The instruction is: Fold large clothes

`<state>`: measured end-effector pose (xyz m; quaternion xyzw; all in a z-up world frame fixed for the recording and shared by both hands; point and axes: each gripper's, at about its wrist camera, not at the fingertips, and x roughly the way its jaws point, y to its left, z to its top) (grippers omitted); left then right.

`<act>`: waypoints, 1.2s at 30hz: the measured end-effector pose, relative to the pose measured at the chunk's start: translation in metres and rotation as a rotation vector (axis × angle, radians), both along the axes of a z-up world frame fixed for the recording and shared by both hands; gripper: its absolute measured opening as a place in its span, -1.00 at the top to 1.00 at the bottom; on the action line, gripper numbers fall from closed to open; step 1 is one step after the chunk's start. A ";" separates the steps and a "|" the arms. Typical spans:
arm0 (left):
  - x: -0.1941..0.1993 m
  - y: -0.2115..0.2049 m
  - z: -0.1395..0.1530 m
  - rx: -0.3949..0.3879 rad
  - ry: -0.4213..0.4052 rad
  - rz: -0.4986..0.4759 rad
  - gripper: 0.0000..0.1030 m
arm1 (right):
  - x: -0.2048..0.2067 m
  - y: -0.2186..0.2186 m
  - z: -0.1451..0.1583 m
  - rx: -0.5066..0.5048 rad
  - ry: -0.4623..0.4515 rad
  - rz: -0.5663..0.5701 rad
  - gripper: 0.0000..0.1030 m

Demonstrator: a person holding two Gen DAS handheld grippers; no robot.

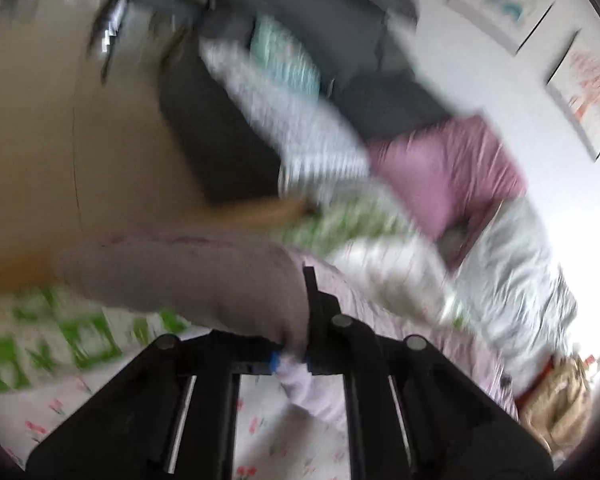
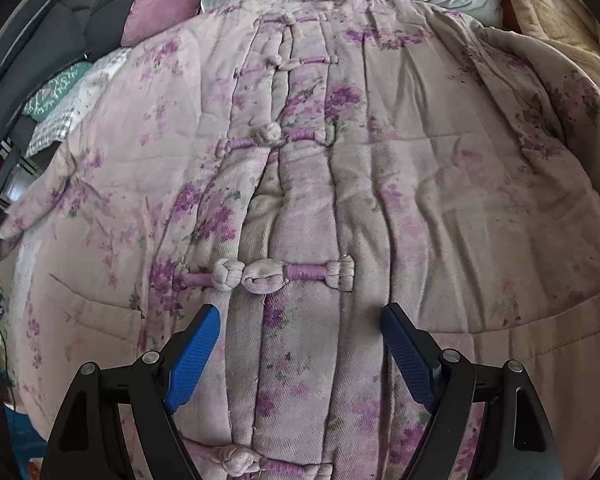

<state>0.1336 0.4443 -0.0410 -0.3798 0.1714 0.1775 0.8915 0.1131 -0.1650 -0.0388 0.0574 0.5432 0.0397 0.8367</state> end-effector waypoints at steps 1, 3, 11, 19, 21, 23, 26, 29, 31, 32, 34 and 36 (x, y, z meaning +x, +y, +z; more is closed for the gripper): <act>-0.001 0.002 0.003 0.034 0.012 0.025 0.76 | -0.001 -0.004 0.003 -0.003 -0.009 -0.010 -0.63; 0.017 0.009 -0.005 0.071 0.169 0.025 0.54 | -0.003 -0.011 0.007 0.002 -0.022 -0.026 -0.63; 0.019 -0.019 -0.009 0.040 0.413 -0.102 -0.51 | -0.019 -0.044 0.038 0.030 -0.110 -0.083 -0.63; -0.001 -0.113 0.041 0.085 0.495 -0.352 -0.84 | -0.059 -0.115 0.085 -0.088 -0.212 -0.246 -0.63; -0.010 -0.141 0.056 0.106 0.484 -0.393 -0.95 | -0.068 -0.136 0.089 -0.153 -0.222 -0.305 -0.62; -0.019 -0.169 0.070 0.134 0.464 -0.438 -0.99 | -0.072 -0.154 0.086 -0.189 -0.209 -0.345 -0.62; -0.028 -0.217 0.085 0.175 0.455 -0.505 -0.99 | -0.076 -0.184 0.066 -0.149 -0.140 -0.374 -0.46; -0.035 -0.256 0.088 0.175 0.435 -0.566 -0.99 | -0.073 -0.202 0.045 -0.084 -0.091 -0.365 0.01; -0.038 -0.285 0.081 0.162 0.420 -0.627 -0.99 | -0.073 -0.211 0.041 -0.042 -0.087 -0.372 0.19; -0.041 -0.303 0.074 0.156 0.403 -0.669 -0.99 | -0.072 -0.217 0.042 -0.017 -0.091 -0.377 0.24; -0.045 -0.325 0.064 0.147 0.350 -0.714 -0.99 | -0.071 -0.224 0.046 0.010 -0.107 -0.368 0.25; -0.049 -0.347 0.048 0.127 0.309 -0.747 -0.99 | -0.070 -0.224 0.050 -0.005 -0.119 -0.352 0.25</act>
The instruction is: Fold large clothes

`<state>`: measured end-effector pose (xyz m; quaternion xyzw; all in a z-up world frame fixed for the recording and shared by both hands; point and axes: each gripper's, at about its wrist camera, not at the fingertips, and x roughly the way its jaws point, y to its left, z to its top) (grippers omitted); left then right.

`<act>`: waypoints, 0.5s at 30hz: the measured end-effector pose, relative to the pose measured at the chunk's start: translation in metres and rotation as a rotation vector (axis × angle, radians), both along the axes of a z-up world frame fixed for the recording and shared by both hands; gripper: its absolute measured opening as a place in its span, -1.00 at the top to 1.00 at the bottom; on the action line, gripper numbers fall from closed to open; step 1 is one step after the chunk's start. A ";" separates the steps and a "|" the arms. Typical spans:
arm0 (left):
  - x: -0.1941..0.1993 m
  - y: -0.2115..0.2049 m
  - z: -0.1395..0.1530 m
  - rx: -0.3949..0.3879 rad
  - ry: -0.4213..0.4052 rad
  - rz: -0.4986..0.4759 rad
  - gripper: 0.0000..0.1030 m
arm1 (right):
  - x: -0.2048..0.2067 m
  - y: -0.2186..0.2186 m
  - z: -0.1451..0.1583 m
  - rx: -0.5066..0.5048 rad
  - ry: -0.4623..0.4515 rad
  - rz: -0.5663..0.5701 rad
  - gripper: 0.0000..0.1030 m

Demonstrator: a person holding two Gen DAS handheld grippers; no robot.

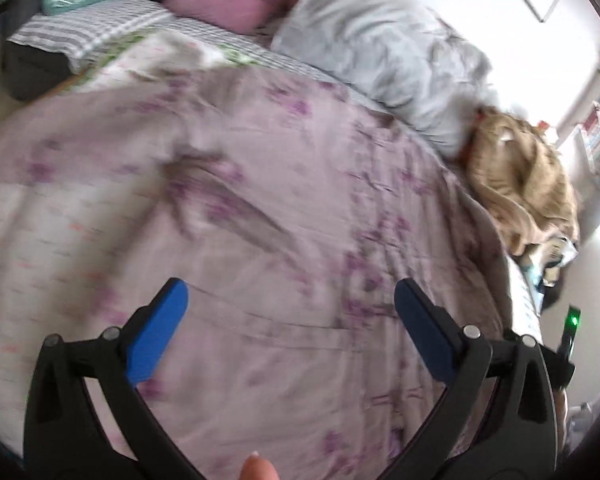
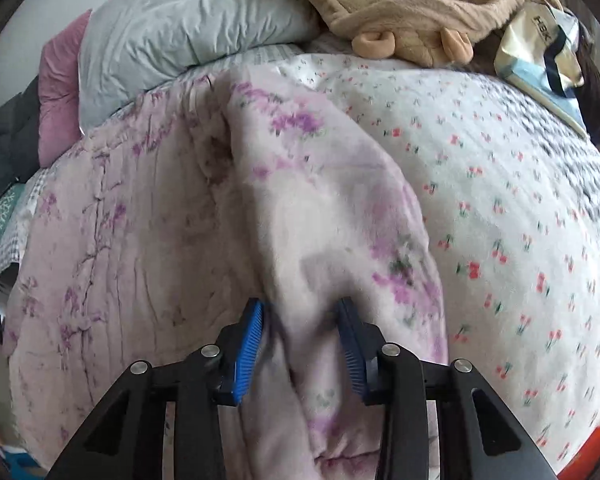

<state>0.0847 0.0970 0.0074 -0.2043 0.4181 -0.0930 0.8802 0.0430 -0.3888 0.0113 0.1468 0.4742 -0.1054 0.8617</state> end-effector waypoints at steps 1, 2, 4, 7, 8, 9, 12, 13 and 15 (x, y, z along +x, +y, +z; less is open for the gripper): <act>0.003 -0.011 -0.008 -0.017 0.022 -0.012 -0.99 | 0.002 -0.001 0.000 -0.003 0.005 0.005 0.25; 0.007 -0.022 -0.013 -0.042 0.041 -0.039 -0.99 | 0.004 -0.002 -0.002 -0.005 0.010 0.008 0.25; 0.014 -0.037 -0.016 -0.063 0.040 -0.075 -0.99 | 0.012 0.001 -0.007 -0.044 0.035 0.025 0.25; 0.017 -0.052 -0.013 -0.053 -0.039 -0.070 -0.99 | 0.021 0.005 -0.009 -0.102 0.063 0.060 0.84; 0.017 -0.055 -0.012 -0.055 -0.054 -0.067 -0.99 | 0.021 0.004 -0.004 -0.101 0.058 0.053 0.84; 0.018 -0.057 -0.012 -0.059 -0.067 -0.065 -0.99 | 0.020 0.002 0.007 -0.108 0.043 0.049 0.84; 0.024 -0.060 -0.014 -0.070 -0.074 -0.076 -0.99 | 0.022 -0.014 0.049 -0.235 -0.006 0.038 0.84; 0.026 -0.059 -0.015 -0.064 -0.078 -0.075 -0.99 | 0.026 -0.024 0.064 -0.283 -0.019 0.019 0.85; 0.030 -0.061 -0.012 -0.021 -0.111 -0.067 -0.99 | 0.037 -0.052 0.091 -0.351 -0.037 -0.036 0.85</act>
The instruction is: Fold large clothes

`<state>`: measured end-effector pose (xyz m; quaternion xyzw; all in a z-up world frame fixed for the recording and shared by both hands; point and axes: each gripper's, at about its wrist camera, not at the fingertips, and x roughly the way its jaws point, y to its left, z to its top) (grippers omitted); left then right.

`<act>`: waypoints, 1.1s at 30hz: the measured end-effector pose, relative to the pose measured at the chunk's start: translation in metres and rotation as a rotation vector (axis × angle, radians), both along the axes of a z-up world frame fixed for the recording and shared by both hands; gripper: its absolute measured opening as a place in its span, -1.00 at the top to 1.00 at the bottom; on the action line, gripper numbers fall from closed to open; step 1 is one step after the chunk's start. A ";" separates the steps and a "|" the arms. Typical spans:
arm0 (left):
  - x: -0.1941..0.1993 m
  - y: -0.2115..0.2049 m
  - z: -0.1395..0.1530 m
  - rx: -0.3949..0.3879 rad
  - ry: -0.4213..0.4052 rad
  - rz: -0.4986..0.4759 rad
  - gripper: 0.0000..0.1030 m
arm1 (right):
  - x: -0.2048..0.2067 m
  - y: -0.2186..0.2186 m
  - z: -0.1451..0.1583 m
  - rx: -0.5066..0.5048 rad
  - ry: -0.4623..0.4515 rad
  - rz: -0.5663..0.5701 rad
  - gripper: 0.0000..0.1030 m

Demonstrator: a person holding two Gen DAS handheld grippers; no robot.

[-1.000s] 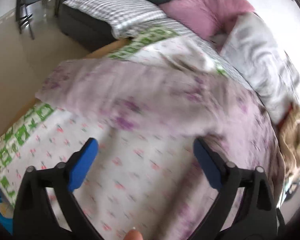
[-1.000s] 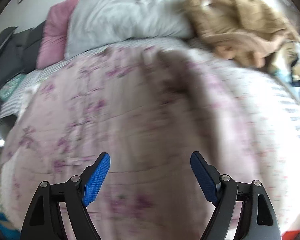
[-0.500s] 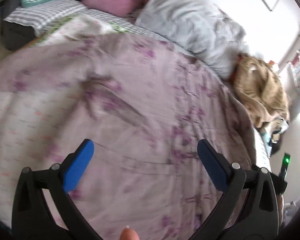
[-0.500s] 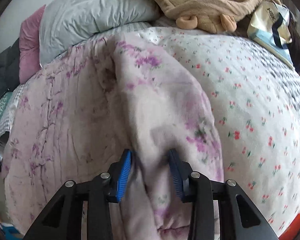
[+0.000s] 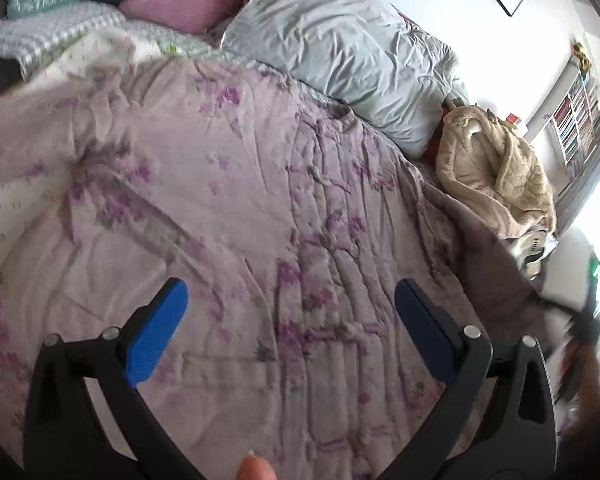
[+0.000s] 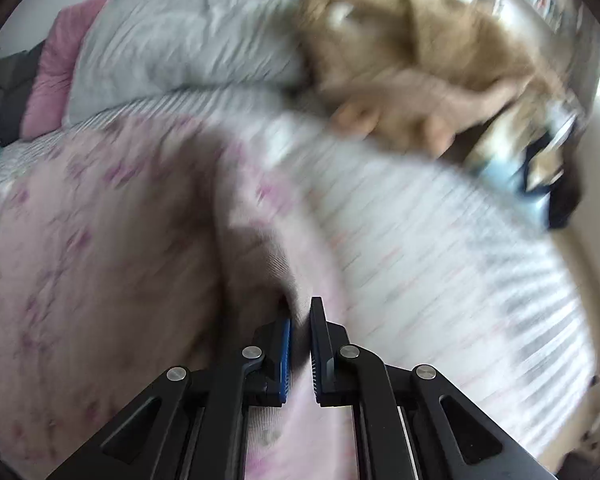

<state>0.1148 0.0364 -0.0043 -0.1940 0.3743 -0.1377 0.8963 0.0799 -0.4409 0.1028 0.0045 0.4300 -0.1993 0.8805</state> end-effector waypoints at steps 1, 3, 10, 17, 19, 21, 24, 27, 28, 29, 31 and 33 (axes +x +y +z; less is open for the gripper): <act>0.001 0.000 0.002 0.020 -0.021 0.003 -0.99 | 0.006 -0.013 0.011 -0.030 -0.007 -0.027 0.85; 0.003 -0.004 0.007 0.055 -0.066 0.007 -0.99 | 0.028 -0.048 0.035 -0.125 -0.011 -0.096 0.88; 0.006 -0.025 0.014 0.073 -0.127 -0.025 -0.99 | 0.058 -0.147 0.069 -0.159 -0.101 -0.323 0.78; 0.000 -0.039 0.015 0.157 -0.139 -0.049 -0.99 | -0.016 -0.165 0.024 0.232 -0.169 -0.216 -0.65; -0.002 -0.041 0.015 0.156 -0.119 -0.054 -0.99 | -0.033 -0.174 -0.001 0.306 -0.142 -0.242 -0.65; -0.004 -0.042 0.014 0.156 -0.110 -0.059 -0.99 | -0.055 -0.182 -0.034 0.382 -0.098 -0.300 -0.65; -0.008 -0.047 0.011 0.198 -0.119 -0.068 -0.99 | -0.072 -0.189 -0.073 0.423 -0.039 -0.380 -0.62; -0.005 -0.054 0.002 0.266 -0.116 -0.081 -0.99 | -0.072 -0.188 -0.107 0.486 -0.013 -0.396 0.01; -0.004 -0.055 -0.001 0.284 -0.109 -0.083 -0.99 | -0.070 -0.183 -0.105 0.441 -0.037 -0.406 0.22; -0.002 -0.056 -0.005 0.299 -0.098 -0.088 -0.99 | -0.066 -0.179 -0.099 0.407 -0.051 -0.391 0.62; 0.003 -0.059 -0.007 0.332 -0.078 -0.110 -0.99 | -0.055 -0.176 -0.070 0.308 -0.078 -0.360 0.67; 0.004 -0.060 -0.005 0.360 -0.092 -0.126 -0.99 | -0.040 -0.181 -0.018 0.127 -0.149 -0.339 0.69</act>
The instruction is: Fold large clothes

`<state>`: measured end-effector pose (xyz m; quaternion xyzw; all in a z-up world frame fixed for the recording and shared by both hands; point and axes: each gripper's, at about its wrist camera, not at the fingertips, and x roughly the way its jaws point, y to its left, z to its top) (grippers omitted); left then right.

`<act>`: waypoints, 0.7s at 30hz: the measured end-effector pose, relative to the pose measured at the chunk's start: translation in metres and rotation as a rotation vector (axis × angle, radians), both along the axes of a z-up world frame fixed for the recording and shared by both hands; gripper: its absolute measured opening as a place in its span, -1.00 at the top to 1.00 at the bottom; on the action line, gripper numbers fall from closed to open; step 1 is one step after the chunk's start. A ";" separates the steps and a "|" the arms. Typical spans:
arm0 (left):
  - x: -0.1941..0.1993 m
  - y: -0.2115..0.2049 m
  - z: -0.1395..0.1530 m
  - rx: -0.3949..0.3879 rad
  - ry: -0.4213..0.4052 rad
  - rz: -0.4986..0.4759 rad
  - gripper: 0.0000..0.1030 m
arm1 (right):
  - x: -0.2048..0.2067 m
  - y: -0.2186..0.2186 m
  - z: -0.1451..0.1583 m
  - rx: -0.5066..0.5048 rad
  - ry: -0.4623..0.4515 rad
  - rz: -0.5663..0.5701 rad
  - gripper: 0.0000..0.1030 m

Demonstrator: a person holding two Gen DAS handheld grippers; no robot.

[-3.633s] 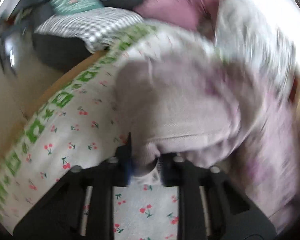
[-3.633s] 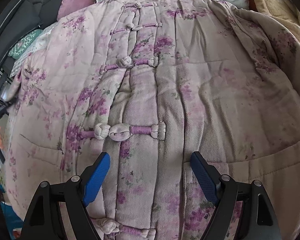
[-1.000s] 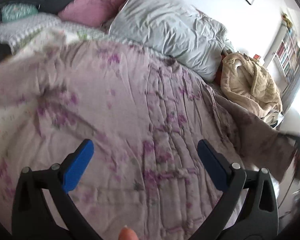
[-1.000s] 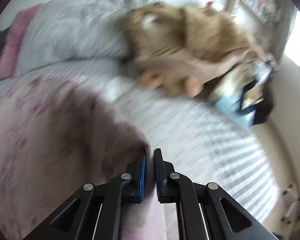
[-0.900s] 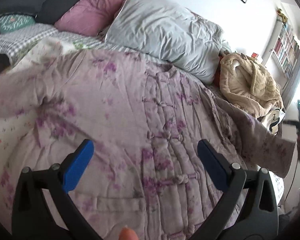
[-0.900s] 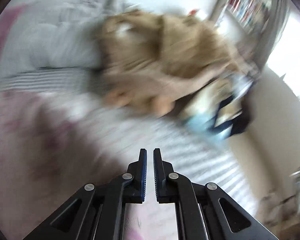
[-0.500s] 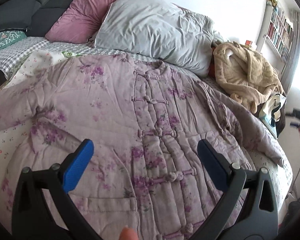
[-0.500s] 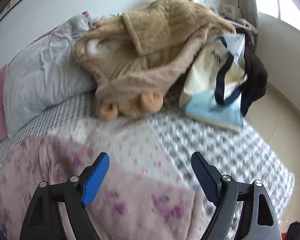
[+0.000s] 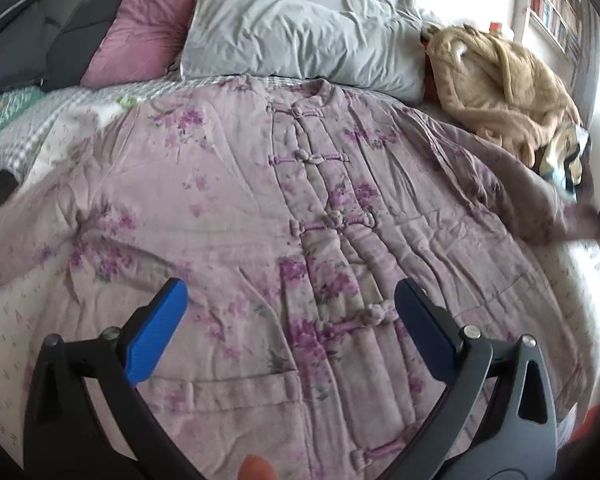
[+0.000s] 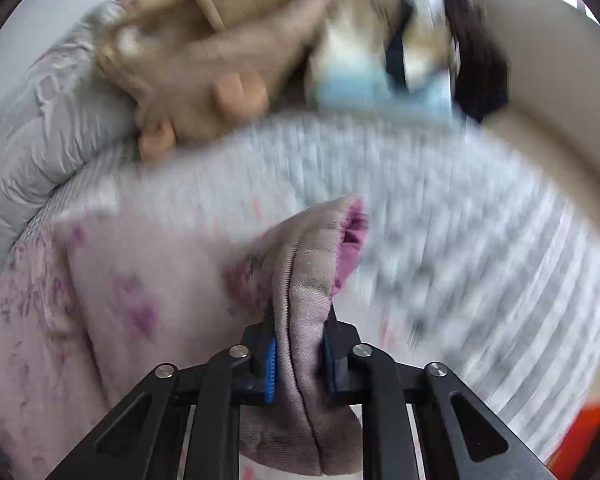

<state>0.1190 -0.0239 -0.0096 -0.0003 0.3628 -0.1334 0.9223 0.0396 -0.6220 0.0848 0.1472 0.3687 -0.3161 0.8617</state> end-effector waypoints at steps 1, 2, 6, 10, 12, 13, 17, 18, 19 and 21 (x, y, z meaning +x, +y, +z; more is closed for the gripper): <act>0.001 -0.001 0.002 0.009 -0.010 -0.009 -0.99 | 0.005 -0.004 0.018 -0.061 -0.014 -0.005 0.69; 0.002 -0.001 0.003 0.014 -0.019 -0.020 -0.99 | 0.014 -0.012 0.042 -0.126 -0.041 -0.002 0.69; 0.007 -0.003 0.000 0.029 -0.024 -0.045 -0.99 | 0.064 -0.034 0.082 -0.322 -0.043 -0.010 0.69; 0.009 -0.002 -0.010 0.046 -0.008 -0.057 -0.99 | 0.114 -0.063 0.038 -0.386 0.080 -0.026 0.66; 0.011 0.000 -0.014 0.069 0.001 -0.054 -0.99 | 0.131 -0.082 -0.024 -0.377 0.196 -0.052 0.62; 0.012 0.002 -0.016 0.078 0.006 -0.052 -0.99 | 0.137 -0.086 -0.052 -0.386 0.263 -0.061 0.56; 0.020 0.018 -0.021 0.113 0.034 -0.014 -0.99 | 0.129 -0.081 -0.113 -0.480 0.353 -0.123 0.11; 0.022 0.022 -0.020 0.115 0.039 -0.006 -0.99 | 0.129 -0.078 -0.106 -0.497 0.370 -0.156 -0.02; 0.023 0.027 -0.018 0.113 0.042 0.003 -0.99 | 0.125 -0.076 -0.098 -0.488 0.374 -0.149 -0.16; 0.026 0.038 -0.013 0.115 0.062 0.033 -0.99 | 0.112 -0.069 -0.079 -0.442 0.332 -0.125 -0.22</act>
